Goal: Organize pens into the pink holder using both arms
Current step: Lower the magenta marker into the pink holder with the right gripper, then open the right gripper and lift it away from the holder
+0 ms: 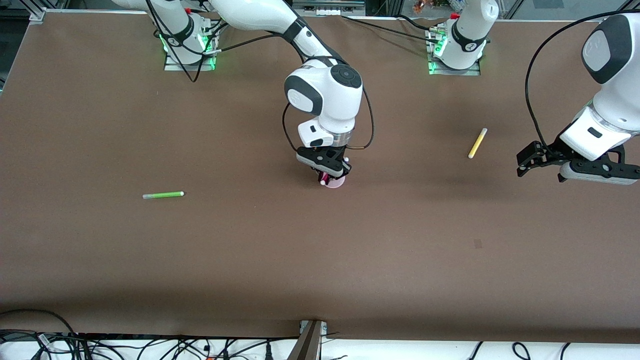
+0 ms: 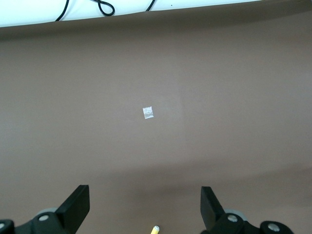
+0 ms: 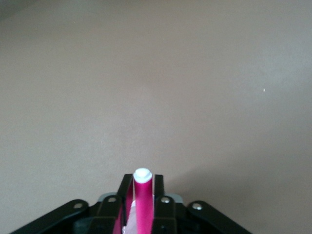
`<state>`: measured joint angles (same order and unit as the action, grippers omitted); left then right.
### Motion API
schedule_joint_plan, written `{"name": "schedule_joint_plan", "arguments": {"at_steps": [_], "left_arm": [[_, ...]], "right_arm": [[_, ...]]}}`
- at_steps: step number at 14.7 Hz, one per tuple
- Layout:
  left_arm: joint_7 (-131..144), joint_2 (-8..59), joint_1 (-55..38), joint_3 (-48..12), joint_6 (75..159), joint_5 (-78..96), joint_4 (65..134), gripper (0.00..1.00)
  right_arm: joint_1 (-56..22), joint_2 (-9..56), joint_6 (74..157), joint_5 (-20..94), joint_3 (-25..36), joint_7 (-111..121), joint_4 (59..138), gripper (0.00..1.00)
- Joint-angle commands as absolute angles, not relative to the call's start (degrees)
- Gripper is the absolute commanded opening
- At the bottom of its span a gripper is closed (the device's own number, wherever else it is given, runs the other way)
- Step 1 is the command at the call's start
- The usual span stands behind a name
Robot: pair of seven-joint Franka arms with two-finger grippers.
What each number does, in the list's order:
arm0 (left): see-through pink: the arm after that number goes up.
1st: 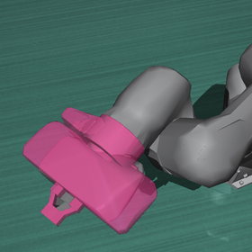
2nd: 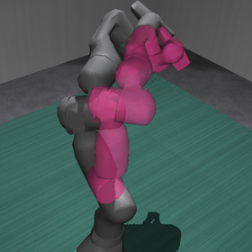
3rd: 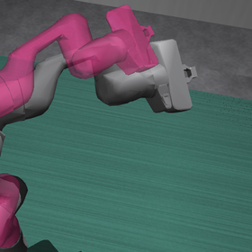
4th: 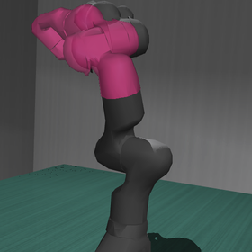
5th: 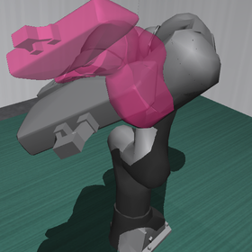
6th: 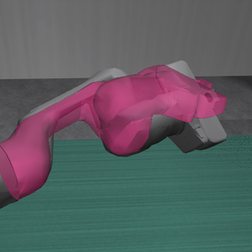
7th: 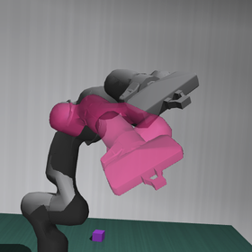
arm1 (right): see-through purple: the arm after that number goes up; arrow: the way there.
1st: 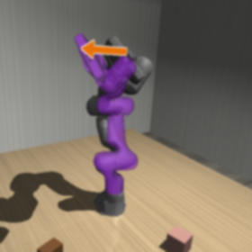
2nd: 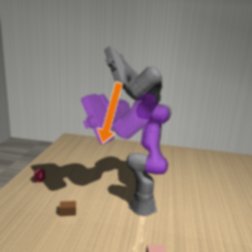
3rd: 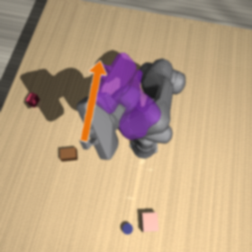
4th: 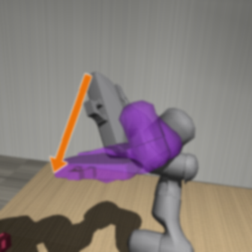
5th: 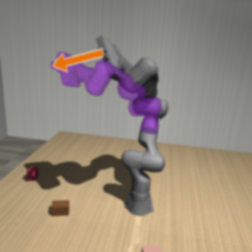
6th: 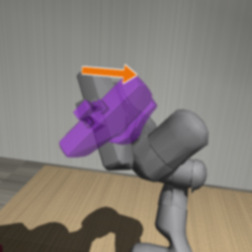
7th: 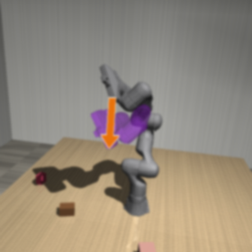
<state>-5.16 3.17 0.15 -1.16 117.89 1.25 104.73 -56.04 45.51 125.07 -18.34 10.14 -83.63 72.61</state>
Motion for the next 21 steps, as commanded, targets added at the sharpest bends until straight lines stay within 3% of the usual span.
{"name": "schedule_joint_plan", "arguments": {"at_steps": [1, 6, 10, 18, 21], "left_arm": [[-5.1, 1.9, 0.5, -1.6, 117.8, 2.6, 105.7, 1.00], [-5.2, 1.9, 0.5, -1.6, 117.8, 2.6, 105.6, 1.00], [-5.1, 1.8, 0.5, -1.6, 117.8, 2.6, 105.4, 1.00], [-4.8, 0.9, 0.7, -1.5, 118.7, 2.0, 104.9, 1.00], [0.2, 0.9, 0.7, -1.7, 120.3, 1.9, 104.6, 1.00]], "right_arm": [[-57.6, 45.7, 124.6, -21.1, 10.8, -85.3, 71.9, 1.00], [-57.1, 43.5, 122.7, -20.7, 11.0, -83.9, 71.7, 1.00], [-54.1, 38.2, 119.0, -13.0, 11.0, -77.0, 72.2, 1.00], [-46.9, 26.2, 100.7, -2.9, 11.4, -50.2, 74.5, 1.00], [-46.2, 20.5, 95.4, 0.4, 15.0, -37.8, 77.3, 1.00]]}}
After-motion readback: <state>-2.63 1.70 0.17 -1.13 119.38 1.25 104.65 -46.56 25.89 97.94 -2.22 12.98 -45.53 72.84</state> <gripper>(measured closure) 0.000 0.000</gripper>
